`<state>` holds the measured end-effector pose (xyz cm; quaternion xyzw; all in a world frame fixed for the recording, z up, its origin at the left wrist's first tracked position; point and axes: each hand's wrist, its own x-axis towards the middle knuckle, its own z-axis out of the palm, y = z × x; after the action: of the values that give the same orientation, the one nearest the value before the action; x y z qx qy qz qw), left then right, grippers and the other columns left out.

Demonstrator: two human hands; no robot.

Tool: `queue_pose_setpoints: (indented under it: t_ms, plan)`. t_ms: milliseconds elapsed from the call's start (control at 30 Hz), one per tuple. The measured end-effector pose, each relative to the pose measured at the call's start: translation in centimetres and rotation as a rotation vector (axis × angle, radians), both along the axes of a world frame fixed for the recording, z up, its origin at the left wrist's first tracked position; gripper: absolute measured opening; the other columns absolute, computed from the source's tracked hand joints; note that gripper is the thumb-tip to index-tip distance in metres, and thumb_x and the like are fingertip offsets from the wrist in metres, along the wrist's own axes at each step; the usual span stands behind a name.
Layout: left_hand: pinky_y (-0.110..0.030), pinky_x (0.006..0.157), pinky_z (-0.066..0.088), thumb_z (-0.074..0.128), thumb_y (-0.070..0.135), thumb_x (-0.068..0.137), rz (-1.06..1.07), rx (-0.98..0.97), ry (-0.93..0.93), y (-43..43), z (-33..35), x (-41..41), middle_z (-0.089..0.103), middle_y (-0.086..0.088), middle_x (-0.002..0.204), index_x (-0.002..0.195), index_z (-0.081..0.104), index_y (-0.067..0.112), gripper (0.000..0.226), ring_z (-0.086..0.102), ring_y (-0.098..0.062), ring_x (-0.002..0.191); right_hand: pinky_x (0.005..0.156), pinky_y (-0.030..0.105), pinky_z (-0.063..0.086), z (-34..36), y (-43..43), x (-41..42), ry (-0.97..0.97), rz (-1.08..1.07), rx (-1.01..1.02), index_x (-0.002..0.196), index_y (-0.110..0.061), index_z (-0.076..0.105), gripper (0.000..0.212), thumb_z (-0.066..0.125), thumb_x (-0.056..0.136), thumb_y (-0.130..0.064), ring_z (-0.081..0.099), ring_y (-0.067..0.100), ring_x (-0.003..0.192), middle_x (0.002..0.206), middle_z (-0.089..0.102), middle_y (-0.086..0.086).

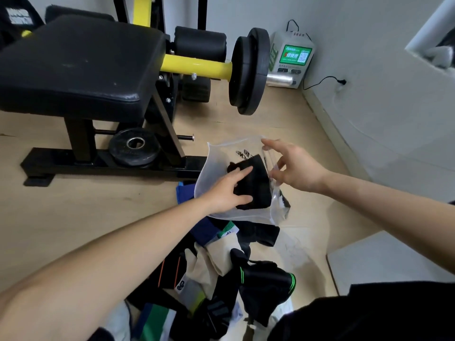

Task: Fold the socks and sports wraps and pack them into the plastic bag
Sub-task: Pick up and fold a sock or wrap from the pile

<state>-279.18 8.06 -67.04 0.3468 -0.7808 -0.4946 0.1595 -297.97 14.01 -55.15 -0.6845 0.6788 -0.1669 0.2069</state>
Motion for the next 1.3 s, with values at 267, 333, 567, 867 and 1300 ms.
queue_pose_setpoints:
  t_ms: [267, 333, 567, 867, 1300]
  plan:
    - [-0.029, 0.094, 0.047, 0.066, 0.041, 0.094, -0.107, -0.477, -0.142, 1.4, -0.7, 3.1, 0.057, 0.010, 0.137, 0.143, 0.053, 0.030, 0.052, 0.055, -0.011, 0.122, 0.075, 0.024, 0.048, -2.6, -0.8, -1.4, 0.127, 0.010, 0.060, 0.152, -0.021, 0.035, 0.080, 0.072, 0.083, -0.003, 0.067, 0.016, 0.078, 0.141, 0.048, -0.004]
    - [-0.031, 0.090, 0.049, 0.060, 0.053, 0.092, -0.133, -0.601, -0.138, 1.9, -0.9, 4.2, 0.061, 0.012, 0.129, 0.137, 0.057, 0.033, 0.049, 0.056, -0.011, 0.117, 0.078, 0.025, 0.046, -2.9, -1.3, -1.3, 0.144, 0.005, 0.072, 0.152, -0.020, 0.034, 0.082, 0.073, 0.082, -0.003, 0.067, 0.018, 0.080, 0.142, 0.048, -0.003]
    - [-0.034, 0.086, 0.044, 0.059, 0.044, 0.096, -0.168, -0.996, -0.094, 2.2, -4.5, 7.1, 0.068, 0.011, 0.085, 0.099, 0.075, 0.023, 0.027, 0.062, -0.017, 0.087, 0.080, 0.026, 0.046, -2.7, -3.1, -2.2, 0.201, -0.036, 0.052, 0.153, -0.016, 0.033, 0.084, 0.071, 0.081, 0.003, 0.055, 0.015, 0.088, 0.143, 0.048, 0.002]
    - [-0.038, 0.116, 0.030, 0.042, 0.051, 0.100, -0.096, -1.028, -0.175, -0.1, -2.4, 2.1, 0.074, 0.004, 0.086, 0.098, 0.076, 0.020, 0.046, 0.065, -0.019, 0.098, 0.091, 0.044, 0.055, 1.5, -6.7, -7.0, 0.307, -0.253, -0.054, 0.153, -0.014, 0.033, 0.087, 0.068, 0.078, 0.011, 0.058, 0.037, 0.115, 0.141, 0.046, 0.013]
    - [-0.043, 0.114, 0.021, 0.042, 0.054, 0.099, -0.242, -0.742, -0.510, 0.0, -4.5, 1.6, 0.064, 0.007, 0.119, 0.135, 0.053, 0.028, 0.046, 0.049, -0.018, 0.125, 0.089, 0.029, 0.039, -1.5, -5.0, -7.6, 0.391, -0.044, 0.052, 0.155, -0.018, 0.029, 0.081, 0.064, 0.085, 0.004, 0.054, 0.029, 0.118, 0.146, 0.043, 0.006]
